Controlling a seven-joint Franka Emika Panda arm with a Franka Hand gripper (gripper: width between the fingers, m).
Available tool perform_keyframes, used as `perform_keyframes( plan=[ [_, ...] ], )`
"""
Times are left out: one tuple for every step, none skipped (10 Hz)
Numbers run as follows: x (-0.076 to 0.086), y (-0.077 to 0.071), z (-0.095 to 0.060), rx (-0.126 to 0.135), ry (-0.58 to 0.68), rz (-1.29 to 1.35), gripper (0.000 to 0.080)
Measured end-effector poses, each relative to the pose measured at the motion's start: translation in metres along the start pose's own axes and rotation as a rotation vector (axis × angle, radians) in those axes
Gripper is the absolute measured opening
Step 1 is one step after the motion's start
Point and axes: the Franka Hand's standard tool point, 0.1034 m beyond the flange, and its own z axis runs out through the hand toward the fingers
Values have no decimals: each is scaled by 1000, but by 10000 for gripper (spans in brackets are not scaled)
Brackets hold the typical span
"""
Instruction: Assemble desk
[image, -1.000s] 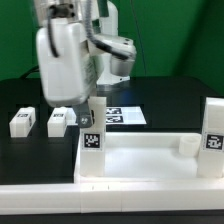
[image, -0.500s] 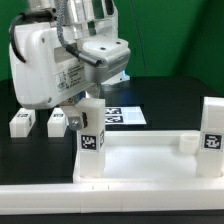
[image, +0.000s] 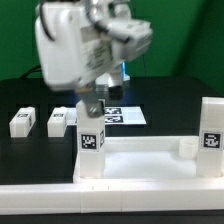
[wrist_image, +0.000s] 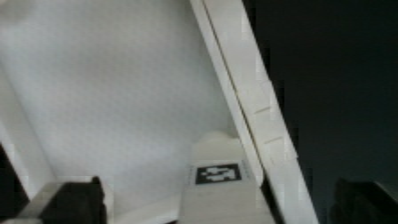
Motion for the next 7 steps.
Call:
perform_keyframes(
  plan=[
    [-2, 0, -1, -1, -2, -4, 648],
    [1, 0, 2, -1, 3, -2, 648],
    [1, 0, 3, -1, 3, -3, 648],
    [1, 0, 3, -1, 4, -3, 648],
    [-2, 3, 4, -16, 9, -16, 648],
    [-15, 16, 9, -60, 23, -66, 649],
    [-26, 29, 15, -74, 22, -89, 648]
  ],
)
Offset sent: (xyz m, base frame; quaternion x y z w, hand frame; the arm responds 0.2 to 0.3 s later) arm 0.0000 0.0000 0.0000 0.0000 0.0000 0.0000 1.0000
